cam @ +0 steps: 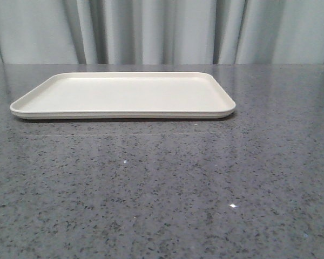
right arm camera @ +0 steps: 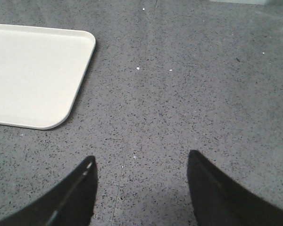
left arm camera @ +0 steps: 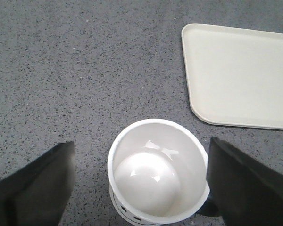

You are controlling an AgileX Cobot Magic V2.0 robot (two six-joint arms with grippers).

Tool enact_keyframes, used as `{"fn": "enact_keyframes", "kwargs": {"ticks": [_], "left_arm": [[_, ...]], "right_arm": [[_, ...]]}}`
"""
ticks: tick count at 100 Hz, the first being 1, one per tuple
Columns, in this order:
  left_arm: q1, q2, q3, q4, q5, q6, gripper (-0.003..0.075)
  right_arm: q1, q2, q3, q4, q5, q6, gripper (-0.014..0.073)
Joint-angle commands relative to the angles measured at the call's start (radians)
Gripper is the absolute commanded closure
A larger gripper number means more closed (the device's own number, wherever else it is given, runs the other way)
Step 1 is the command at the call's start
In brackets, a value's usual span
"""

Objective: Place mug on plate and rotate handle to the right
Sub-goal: 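Carry the mug with the left gripper over the cream tray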

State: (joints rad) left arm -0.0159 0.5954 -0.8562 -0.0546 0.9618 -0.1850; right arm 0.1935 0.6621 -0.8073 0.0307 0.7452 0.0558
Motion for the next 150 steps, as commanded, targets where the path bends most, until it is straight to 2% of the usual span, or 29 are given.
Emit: {"fn": "enact_keyframes", "kwargs": {"ticks": [1,53,96,103,112,124,131,146,150], "left_arm": [[0.001,0.012,-0.036,-0.012,-0.054,0.002,0.0134],[0.001,0.233,-0.036,0.024,0.001,0.003,0.0134],[0.001,0.343,-0.036,0.036,0.017,0.003,0.0135],[0.001,0.355,-0.036,0.038,0.027,0.003,0.0153],[0.001,0.369,-0.036,0.038,0.039,0.003,0.0221],[0.001,0.384,-0.036,0.038,0.043,0.003,0.0359],[0.001,0.388,-0.036,0.038,0.043,0.003,0.0457],[0.001,0.389,-0.036,0.038,0.043,0.003,0.072],[0.001,0.389,-0.036,0.038,0.043,0.004,0.0738]], "right_arm": [[-0.008,0.004,-0.033,-0.001,-0.057,-0.004,0.0087],[-0.008,0.004,-0.033,-0.001,-0.067,-0.004,0.0087],[-0.008,0.004,-0.033,-0.001,-0.067,-0.004,0.0087],[-0.008,0.004,-0.033,-0.001,-0.067,-0.004,0.0087],[-0.008,0.004,-0.033,-0.001,-0.067,-0.004,0.0087],[-0.008,0.004,-0.033,-0.001,-0.067,-0.004,0.0087],[-0.008,0.004,-0.033,-0.001,-0.067,-0.004,0.0087],[-0.008,0.004,-0.033,-0.001,-0.066,-0.004,0.0087],[-0.008,0.004,-0.033,-0.001,-0.066,-0.004,0.0087]]}}
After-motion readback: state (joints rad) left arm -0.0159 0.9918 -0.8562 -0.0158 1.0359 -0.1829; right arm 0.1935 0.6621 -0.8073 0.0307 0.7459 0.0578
